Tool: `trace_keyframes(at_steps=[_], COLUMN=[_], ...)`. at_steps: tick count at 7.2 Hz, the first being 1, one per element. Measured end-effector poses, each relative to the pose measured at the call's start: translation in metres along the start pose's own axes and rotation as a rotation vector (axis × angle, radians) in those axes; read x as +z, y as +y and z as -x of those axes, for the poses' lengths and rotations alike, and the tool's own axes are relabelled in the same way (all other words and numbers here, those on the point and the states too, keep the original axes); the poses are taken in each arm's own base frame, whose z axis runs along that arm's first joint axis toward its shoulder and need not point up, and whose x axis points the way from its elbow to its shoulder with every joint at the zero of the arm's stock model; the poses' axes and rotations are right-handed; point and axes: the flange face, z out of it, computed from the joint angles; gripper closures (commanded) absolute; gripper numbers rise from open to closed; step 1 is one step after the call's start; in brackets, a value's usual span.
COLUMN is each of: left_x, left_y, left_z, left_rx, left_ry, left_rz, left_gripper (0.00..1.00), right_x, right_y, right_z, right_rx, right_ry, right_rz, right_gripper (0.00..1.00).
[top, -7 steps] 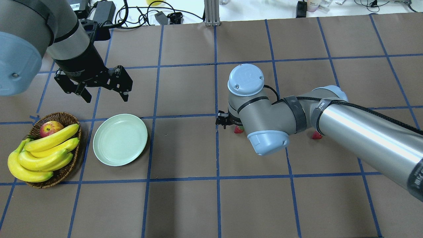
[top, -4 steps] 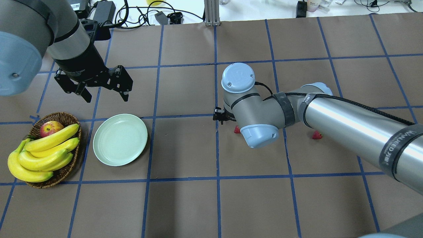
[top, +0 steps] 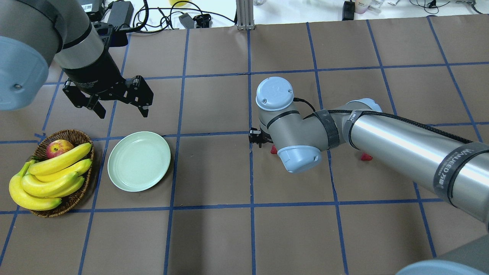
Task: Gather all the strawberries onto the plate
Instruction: 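Push the strawberry with the right gripper toward the plate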
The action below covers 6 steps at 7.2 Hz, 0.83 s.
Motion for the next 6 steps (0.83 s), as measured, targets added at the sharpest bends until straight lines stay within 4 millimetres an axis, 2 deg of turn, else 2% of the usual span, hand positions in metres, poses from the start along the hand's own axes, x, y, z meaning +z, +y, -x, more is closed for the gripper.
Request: trace_keyframes(at_steps=[1, 3, 4, 6], left_x=[0.0016, 0.0054, 0.0060, 0.0063], left_y=[0.0002, 0.0014, 0.0017, 0.0017], left_z=[-0.0001, -0.0003, -0.0005, -0.0004], left_rx=[0.000, 0.000, 0.000, 0.000], left_ry=[0.000, 0.000, 0.000, -0.001], left_rz=[0.004, 0.011, 0.012, 0.012], left_gripper=[0.00, 0.00, 0.00, 0.00], right_x=[0.0028, 0.0083, 0.0082, 0.0036], right_y=[0.0024, 0.0081, 0.0085, 0.0067], right_z=[-0.0008, -0.0030, -0.0030, -0.0020], right_rx=[-0.002, -0.004, -0.009, -0.020], right_ry=[0.001, 0.005, 0.003, -0.003], right_rz=[0.009, 0.023, 0.024, 0.016], right_gripper=[0.46, 0.88, 0.99, 0.98])
